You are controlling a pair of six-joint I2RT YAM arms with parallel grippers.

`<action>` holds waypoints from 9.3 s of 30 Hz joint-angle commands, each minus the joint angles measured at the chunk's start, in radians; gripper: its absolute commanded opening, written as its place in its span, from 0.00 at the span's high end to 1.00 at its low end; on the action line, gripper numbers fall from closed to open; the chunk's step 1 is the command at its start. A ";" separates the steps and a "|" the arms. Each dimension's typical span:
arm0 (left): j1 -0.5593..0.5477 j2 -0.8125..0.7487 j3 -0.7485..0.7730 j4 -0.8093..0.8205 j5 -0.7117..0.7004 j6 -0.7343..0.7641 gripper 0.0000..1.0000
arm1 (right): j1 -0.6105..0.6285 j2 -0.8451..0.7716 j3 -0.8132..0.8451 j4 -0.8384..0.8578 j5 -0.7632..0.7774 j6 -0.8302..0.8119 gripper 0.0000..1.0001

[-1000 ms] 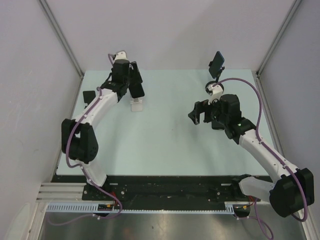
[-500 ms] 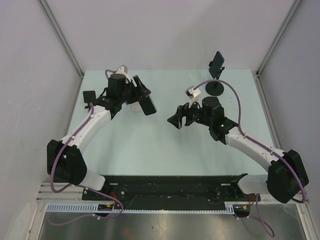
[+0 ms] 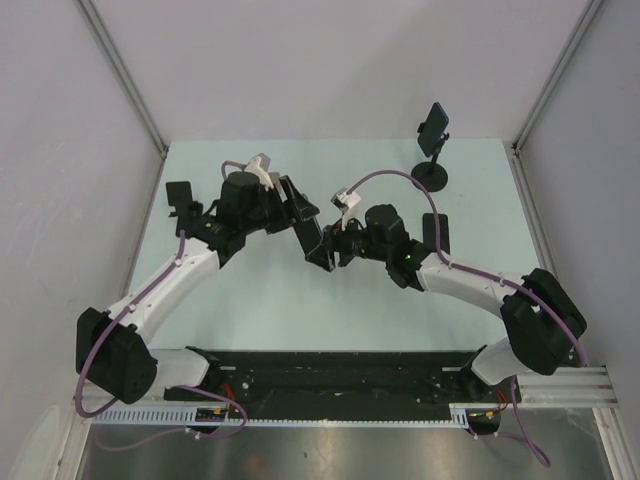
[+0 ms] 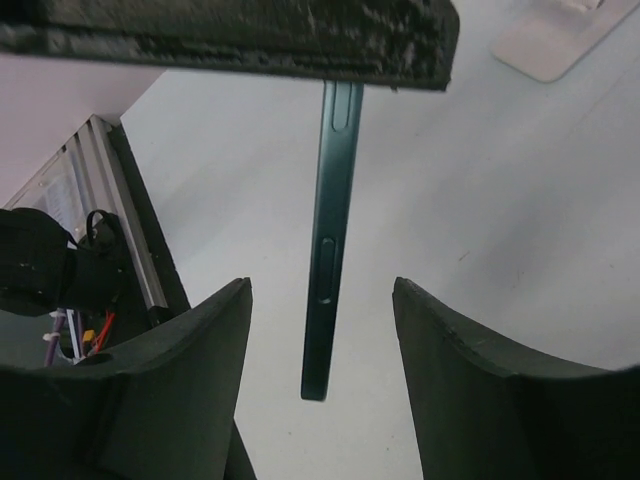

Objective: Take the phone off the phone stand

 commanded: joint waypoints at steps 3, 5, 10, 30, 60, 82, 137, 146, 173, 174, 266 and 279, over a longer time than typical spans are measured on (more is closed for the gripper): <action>-0.010 -0.074 -0.017 0.048 0.027 -0.031 1.00 | 0.026 0.003 0.067 0.080 0.008 0.016 0.53; -0.011 -0.077 -0.024 0.047 0.035 -0.025 1.00 | 0.028 -0.003 0.069 0.070 0.006 0.016 0.71; -0.013 -0.097 -0.029 0.047 0.030 0.008 0.86 | 0.028 -0.030 0.069 0.018 0.006 0.012 1.00; -0.011 -0.421 -0.245 0.062 -0.366 0.407 0.00 | -0.276 -0.220 0.069 -0.494 -0.080 -0.003 1.00; -0.164 -0.628 -0.448 0.162 -0.545 0.565 0.00 | -1.089 0.230 0.245 -0.812 -0.172 -0.287 1.00; -0.166 -0.631 -0.457 0.160 -0.536 0.568 0.00 | -1.131 0.393 0.276 -0.812 -0.296 -0.420 0.69; -0.168 -0.579 -0.462 0.168 -0.527 0.558 0.00 | -1.025 0.459 0.411 -0.783 0.005 -0.313 0.27; -0.168 -0.527 -0.443 0.165 -0.577 0.559 0.00 | -1.023 0.298 0.406 -0.773 0.098 -0.192 0.00; 0.066 0.341 0.169 0.081 -0.536 0.496 0.00 | -0.666 -0.570 -0.175 -0.421 0.391 -0.044 0.00; 0.075 0.363 0.187 0.077 -0.536 0.496 0.00 | -0.664 -0.573 -0.179 -0.416 0.393 -0.050 0.00; 0.489 0.446 0.060 0.234 -0.285 0.789 0.36 | -0.623 -0.558 -0.204 -0.390 0.218 -0.107 0.00; 0.487 0.291 0.037 0.228 -0.251 0.705 0.03 | -0.624 -0.599 -0.126 -0.447 0.253 -0.116 0.00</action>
